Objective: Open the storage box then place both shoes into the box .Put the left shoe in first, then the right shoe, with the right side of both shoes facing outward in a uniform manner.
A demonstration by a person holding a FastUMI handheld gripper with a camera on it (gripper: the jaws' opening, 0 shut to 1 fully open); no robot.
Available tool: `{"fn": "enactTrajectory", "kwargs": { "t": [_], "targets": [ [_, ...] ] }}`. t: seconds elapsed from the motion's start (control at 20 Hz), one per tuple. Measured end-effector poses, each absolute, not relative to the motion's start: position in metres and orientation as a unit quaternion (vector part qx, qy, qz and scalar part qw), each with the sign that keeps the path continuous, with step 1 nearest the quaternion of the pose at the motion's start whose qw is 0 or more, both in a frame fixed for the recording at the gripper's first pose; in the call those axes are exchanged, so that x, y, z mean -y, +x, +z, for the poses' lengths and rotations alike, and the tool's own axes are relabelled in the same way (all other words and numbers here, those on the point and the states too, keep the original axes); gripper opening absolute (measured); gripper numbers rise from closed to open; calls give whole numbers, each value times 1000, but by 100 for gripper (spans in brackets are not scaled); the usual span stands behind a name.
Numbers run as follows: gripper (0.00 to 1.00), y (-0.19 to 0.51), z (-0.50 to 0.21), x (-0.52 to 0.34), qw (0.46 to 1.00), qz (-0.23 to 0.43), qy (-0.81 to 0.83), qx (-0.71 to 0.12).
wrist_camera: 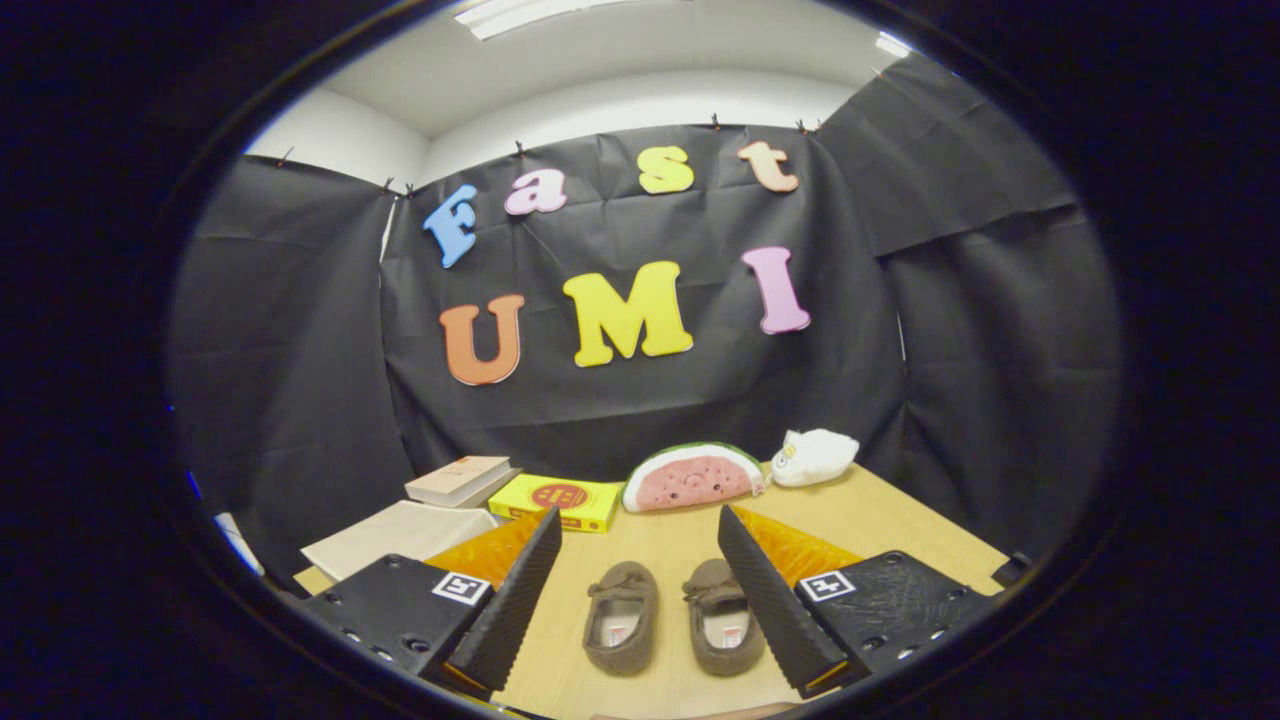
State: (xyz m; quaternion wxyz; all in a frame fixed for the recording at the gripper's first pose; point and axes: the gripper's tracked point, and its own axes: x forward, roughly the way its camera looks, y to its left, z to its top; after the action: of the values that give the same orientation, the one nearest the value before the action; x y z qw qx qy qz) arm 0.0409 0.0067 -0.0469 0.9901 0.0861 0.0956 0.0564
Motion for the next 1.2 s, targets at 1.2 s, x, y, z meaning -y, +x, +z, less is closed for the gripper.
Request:
{"fn": "enactTrajectory", "kwargs": {
  "t": [1.2],
  "targets": [
    [95,115,-155,-218,746,376,369,-408]
  ]
}}
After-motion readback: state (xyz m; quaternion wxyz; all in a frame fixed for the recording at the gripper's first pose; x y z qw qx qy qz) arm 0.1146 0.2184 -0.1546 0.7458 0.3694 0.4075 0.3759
